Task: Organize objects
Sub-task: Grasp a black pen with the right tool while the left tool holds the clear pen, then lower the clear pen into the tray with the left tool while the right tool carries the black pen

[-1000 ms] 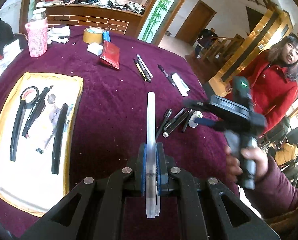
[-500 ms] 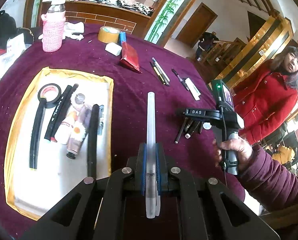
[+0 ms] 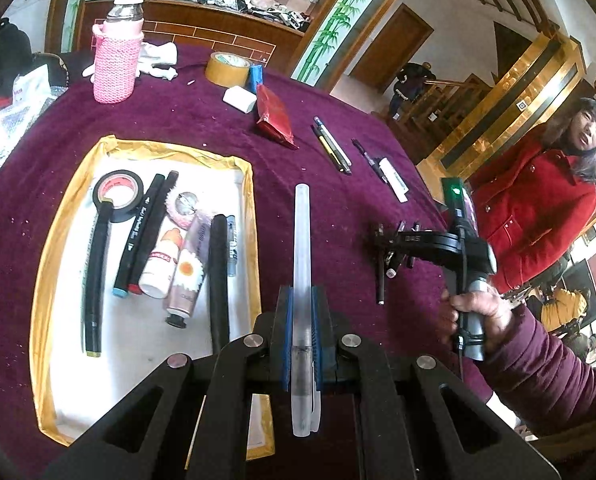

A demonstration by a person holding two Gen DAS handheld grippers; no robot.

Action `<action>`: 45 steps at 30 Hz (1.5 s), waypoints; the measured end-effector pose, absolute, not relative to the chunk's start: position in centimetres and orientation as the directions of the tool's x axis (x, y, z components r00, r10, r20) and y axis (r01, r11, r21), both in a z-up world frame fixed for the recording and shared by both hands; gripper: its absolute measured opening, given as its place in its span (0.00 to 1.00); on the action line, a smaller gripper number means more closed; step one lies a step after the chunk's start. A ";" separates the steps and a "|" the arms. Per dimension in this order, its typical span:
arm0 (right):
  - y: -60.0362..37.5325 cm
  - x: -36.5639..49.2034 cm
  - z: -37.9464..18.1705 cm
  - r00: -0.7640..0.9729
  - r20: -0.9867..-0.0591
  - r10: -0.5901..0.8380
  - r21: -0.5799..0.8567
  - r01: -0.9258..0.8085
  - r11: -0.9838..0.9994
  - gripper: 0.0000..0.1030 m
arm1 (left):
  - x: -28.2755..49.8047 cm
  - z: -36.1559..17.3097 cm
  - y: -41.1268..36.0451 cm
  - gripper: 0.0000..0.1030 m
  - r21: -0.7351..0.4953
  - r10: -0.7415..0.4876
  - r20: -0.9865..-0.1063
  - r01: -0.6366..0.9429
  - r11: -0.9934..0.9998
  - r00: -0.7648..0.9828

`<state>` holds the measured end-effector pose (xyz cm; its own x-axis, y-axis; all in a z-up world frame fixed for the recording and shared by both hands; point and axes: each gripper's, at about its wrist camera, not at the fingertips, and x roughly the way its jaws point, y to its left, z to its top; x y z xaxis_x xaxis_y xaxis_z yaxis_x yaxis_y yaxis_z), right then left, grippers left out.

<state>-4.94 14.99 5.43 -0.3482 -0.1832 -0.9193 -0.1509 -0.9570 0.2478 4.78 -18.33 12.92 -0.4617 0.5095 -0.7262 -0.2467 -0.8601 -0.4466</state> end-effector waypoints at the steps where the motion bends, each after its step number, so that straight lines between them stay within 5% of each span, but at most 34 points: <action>1: 15.4 -4.6 5.7 -0.353 -0.912 -0.210 0.280 -0.161 -0.946 0.11 | 4.8 13.0 -18.5 0.06 -0.443 0.507 -0.727 -0.249 -0.861 -0.462; 17: 11.1 1.0 13.5 -0.456 -0.796 -0.397 0.451 -0.010 -0.892 0.11 | 4.8 11.4 -19.5 0.06 -0.458 0.506 -0.738 -0.220 -0.861 -0.447; 28: 0.6 1.1 14.6 -0.313 -0.740 -0.595 0.563 0.195 -0.803 0.11 | 6.1 9.8 -24.0 0.06 -0.432 0.432 -0.775 -0.114 -0.895 -0.460; 38: -8.6 -1.3 10.7 -0.183 -0.816 -0.548 0.486 0.295 -0.822 0.11 | 5.4 6.5 -27.4 0.06 -0.423 0.395 -0.818 -0.029 -0.906 -0.418; 45: -5.3 -1.7 10.8 -0.261 -0.814 -0.519 0.485 0.186 -0.854 0.11 | 5.0 5.2 -27.9 0.06 -0.435 0.403 -0.823 -0.011 -0.900 -0.401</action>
